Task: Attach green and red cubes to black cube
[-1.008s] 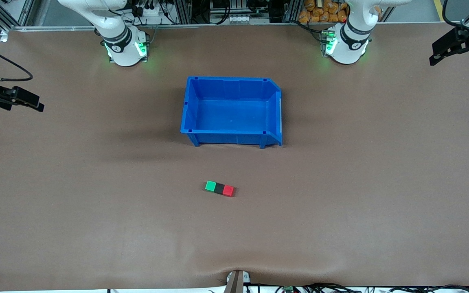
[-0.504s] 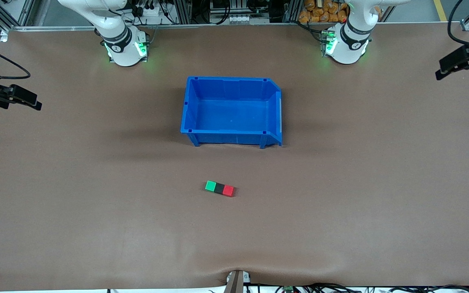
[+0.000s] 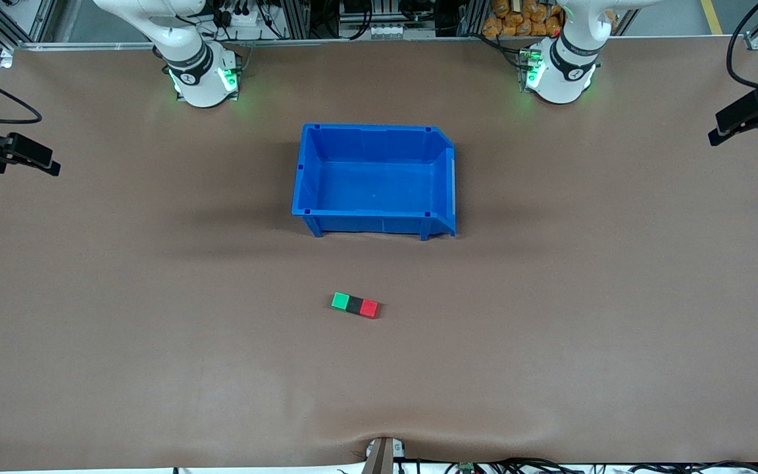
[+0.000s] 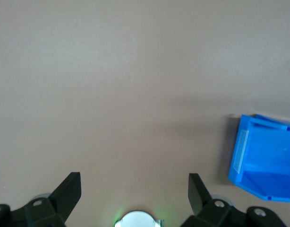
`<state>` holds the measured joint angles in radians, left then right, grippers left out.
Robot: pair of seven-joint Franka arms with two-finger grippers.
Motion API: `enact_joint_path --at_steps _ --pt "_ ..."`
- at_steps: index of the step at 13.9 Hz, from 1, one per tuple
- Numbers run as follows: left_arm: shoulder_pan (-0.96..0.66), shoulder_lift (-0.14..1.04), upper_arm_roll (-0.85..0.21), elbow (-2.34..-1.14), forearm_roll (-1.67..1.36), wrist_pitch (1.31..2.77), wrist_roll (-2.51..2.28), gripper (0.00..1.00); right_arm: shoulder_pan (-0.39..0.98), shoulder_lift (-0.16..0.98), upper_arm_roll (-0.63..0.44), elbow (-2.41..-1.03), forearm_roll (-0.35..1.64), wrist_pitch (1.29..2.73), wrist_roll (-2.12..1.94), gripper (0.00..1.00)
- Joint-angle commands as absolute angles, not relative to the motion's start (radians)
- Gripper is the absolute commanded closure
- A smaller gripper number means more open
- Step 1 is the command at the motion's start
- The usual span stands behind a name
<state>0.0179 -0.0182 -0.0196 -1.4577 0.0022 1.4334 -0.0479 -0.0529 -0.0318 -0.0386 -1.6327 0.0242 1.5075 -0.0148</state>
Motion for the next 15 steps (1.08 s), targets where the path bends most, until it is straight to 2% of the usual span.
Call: enact_joint_path --at_steps 1,15 --pt "0.029 -0.035 -0.017 -1.486 0.000 1.470 0.012 0.00 -0.048 -0.049 -0.046 -1.632 0.014 1.494 -0.020 0.00" --pt "0.035 -0.021 -0.023 -1.476 -0.014 1.456 0.008 0.00 -0.048 -0.043 -0.043 -1.635 0.015 1.497 -0.020 0.00"
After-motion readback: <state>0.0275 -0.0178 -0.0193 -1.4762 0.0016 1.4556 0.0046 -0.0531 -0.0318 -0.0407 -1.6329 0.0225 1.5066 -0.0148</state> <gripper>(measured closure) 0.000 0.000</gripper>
